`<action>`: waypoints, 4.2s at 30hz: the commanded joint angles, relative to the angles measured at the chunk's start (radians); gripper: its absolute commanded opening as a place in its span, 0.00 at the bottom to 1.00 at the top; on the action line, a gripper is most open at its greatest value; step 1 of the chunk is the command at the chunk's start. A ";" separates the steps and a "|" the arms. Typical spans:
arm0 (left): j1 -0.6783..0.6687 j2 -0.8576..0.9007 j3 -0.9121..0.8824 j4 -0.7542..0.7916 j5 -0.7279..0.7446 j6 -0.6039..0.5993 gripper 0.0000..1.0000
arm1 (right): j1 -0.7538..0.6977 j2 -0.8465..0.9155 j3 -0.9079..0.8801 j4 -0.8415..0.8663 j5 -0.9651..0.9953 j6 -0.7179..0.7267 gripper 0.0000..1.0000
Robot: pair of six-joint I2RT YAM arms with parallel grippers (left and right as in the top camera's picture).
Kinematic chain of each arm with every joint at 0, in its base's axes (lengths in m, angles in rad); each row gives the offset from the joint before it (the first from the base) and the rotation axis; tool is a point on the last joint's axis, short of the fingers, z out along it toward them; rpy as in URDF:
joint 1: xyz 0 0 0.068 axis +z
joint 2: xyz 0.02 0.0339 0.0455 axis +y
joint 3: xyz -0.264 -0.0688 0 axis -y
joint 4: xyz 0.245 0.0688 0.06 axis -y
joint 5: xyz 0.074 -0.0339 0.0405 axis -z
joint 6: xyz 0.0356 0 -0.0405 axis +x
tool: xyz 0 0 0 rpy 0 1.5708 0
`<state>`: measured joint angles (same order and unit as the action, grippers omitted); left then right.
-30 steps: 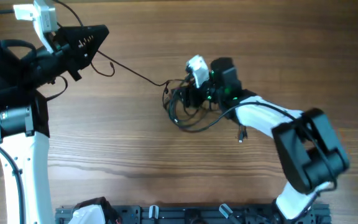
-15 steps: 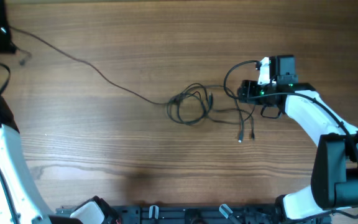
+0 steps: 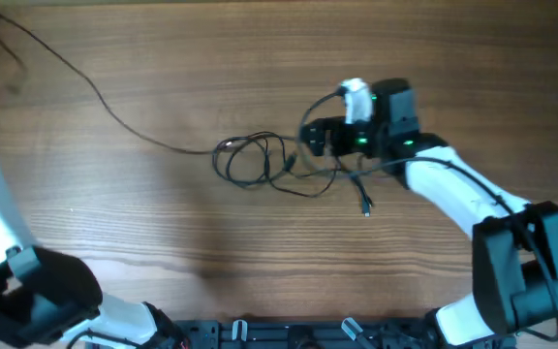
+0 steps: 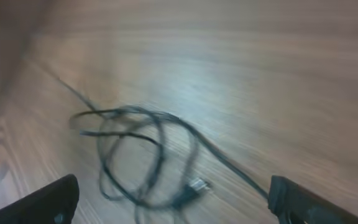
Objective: Untangle cables
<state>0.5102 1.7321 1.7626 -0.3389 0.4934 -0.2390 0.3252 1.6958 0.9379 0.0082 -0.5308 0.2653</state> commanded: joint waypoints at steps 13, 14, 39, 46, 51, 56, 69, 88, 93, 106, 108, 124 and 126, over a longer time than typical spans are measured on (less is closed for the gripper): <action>-0.382 0.314 -0.039 -0.675 -0.286 0.081 0.04 | 0.341 0.146 0.012 0.053 0.213 -0.349 1.00; -0.372 0.314 -0.040 -0.676 -0.286 0.042 0.04 | 0.370 0.174 0.028 0.052 0.191 -0.392 0.99; -0.651 0.315 -0.109 -0.837 -0.465 0.179 0.09 | 0.002 0.000 0.212 -0.526 0.661 0.283 0.18; -0.695 0.315 -0.399 -0.702 -0.507 -0.052 0.33 | -0.005 0.001 0.212 -0.540 0.662 0.234 0.38; -0.734 0.315 -0.459 -0.588 -0.453 -0.170 0.51 | -0.005 0.001 0.183 -0.486 0.661 0.232 0.39; -0.801 0.309 -0.439 -0.631 -0.406 -0.132 0.48 | -0.005 0.008 0.146 -0.484 0.661 0.232 0.41; -0.863 0.235 -0.362 -0.632 -0.267 -0.106 0.63 | -0.005 0.018 0.146 -0.475 0.631 0.232 0.42; -0.736 0.153 -0.238 -0.381 -0.867 0.030 0.04 | -0.005 0.018 0.146 -0.480 0.565 0.235 0.50; -0.430 0.156 -0.126 -0.119 -0.883 0.132 0.04 | -0.005 0.018 0.146 -0.476 0.559 0.235 0.54; -0.054 0.611 -0.126 0.454 -0.612 0.213 0.04 | -0.005 0.018 0.146 -0.387 0.559 0.283 0.64; -0.047 0.621 -0.125 0.453 -0.678 0.093 0.42 | -0.004 0.018 0.146 -0.389 0.545 0.283 0.75; -0.402 0.076 -0.056 -0.284 0.100 0.092 1.00 | -0.006 -0.407 0.155 -0.494 0.716 0.295 1.00; -0.482 0.084 -0.057 -0.374 0.107 0.093 1.00 | -0.006 -0.509 0.155 -0.574 0.826 0.295 1.00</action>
<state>0.1238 1.7962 1.7092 -0.6189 0.4541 -0.1429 0.3180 1.2827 1.0927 -0.5091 0.1146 0.5419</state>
